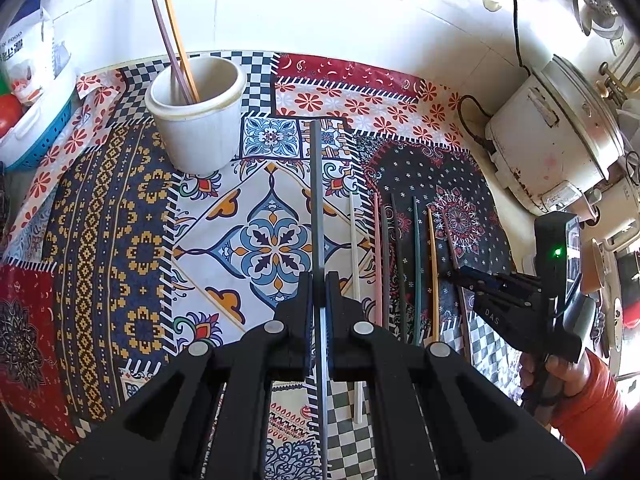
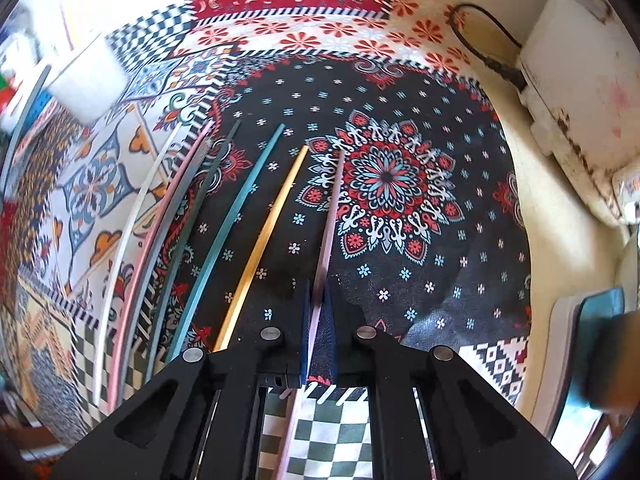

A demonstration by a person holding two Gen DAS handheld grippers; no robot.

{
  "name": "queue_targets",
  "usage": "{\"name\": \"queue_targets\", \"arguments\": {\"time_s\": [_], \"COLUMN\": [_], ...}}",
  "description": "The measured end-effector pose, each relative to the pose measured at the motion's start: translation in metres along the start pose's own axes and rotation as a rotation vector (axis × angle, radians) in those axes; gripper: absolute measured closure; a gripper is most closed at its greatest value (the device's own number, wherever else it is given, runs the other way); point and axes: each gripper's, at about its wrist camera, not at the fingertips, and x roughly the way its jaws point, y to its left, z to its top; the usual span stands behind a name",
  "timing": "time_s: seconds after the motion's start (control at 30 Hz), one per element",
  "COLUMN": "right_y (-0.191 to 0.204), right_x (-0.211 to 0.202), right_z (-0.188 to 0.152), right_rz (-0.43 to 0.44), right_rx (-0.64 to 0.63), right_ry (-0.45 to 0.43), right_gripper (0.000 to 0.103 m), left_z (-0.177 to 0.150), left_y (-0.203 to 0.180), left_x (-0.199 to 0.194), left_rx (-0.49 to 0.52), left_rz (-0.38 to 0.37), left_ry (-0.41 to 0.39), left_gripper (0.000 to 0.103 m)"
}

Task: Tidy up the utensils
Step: 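Lift both held chopsticks upright and carry them toward the white cup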

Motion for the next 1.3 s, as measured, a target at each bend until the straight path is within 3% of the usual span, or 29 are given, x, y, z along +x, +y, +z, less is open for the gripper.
{"name": "queue_targets", "arguments": {"time_s": [0.3,0.57,0.8,1.3], "right_y": [-0.006,0.001,0.022,0.076], "right_x": [-0.016,-0.077,-0.118,-0.155], "right_z": [-0.023,-0.02,-0.002,0.054], "right_rz": [0.072,0.116,0.144,0.248], "right_rx": [0.103,0.123,0.048,-0.167], "right_ry": [-0.069,-0.223,-0.358,-0.472], "right_gripper": [0.098,0.098,0.098,0.098], "left_z": [0.014,0.027,0.036,0.066], "left_y": [0.002,0.009,0.016,0.045], "left_x": [-0.026,-0.046,-0.06,-0.096], "left_rx": [0.022,0.004,-0.016,-0.091], "left_rz": [0.013,-0.004,-0.009,0.02], "left_ry": [-0.057,-0.117,-0.164,-0.291], "left_gripper": [0.099,0.099,0.099,0.099]}}
